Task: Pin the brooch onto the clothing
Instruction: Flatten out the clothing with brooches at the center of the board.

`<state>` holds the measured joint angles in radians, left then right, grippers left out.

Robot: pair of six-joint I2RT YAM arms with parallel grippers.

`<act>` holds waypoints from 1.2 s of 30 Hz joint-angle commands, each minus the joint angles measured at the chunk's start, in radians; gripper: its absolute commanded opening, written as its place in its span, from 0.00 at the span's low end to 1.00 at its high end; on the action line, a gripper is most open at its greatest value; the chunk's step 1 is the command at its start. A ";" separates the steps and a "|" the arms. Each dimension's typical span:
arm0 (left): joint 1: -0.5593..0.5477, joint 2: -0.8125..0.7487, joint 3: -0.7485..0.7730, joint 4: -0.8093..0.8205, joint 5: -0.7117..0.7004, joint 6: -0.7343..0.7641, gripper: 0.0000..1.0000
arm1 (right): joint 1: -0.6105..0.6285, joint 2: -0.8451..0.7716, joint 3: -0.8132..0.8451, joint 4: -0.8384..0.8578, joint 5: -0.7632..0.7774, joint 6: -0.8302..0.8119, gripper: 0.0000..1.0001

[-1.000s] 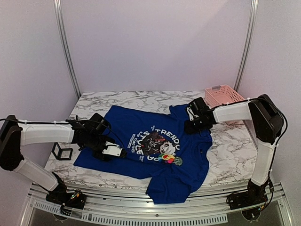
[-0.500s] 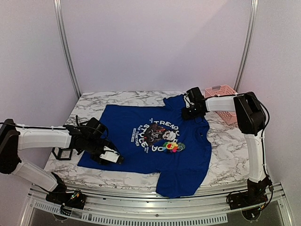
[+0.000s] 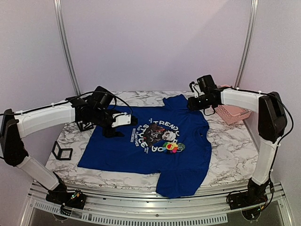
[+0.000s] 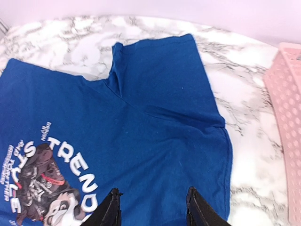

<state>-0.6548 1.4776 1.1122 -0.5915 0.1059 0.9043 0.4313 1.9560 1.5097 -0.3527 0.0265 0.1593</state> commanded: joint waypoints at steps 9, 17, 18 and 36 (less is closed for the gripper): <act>0.202 0.582 0.520 -0.172 -0.358 -0.134 0.55 | 0.098 -0.405 -0.653 -0.029 -0.014 0.435 0.00; 0.238 0.754 0.568 -0.050 -0.492 -0.193 0.54 | 0.103 -0.363 -0.780 -0.067 0.025 0.555 0.00; 0.244 0.768 0.567 -0.051 -0.507 -0.201 0.54 | 0.104 -0.363 -0.788 -0.089 0.051 0.565 0.00; 0.294 0.749 0.577 -0.075 -0.435 -0.227 0.63 | 0.065 -0.393 -0.693 -0.105 0.052 0.448 0.09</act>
<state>-0.3813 2.2433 1.7130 -0.5838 -0.4122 0.6830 0.5144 1.5349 0.7746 -0.3573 0.0673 0.6838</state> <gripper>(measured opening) 0.598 0.043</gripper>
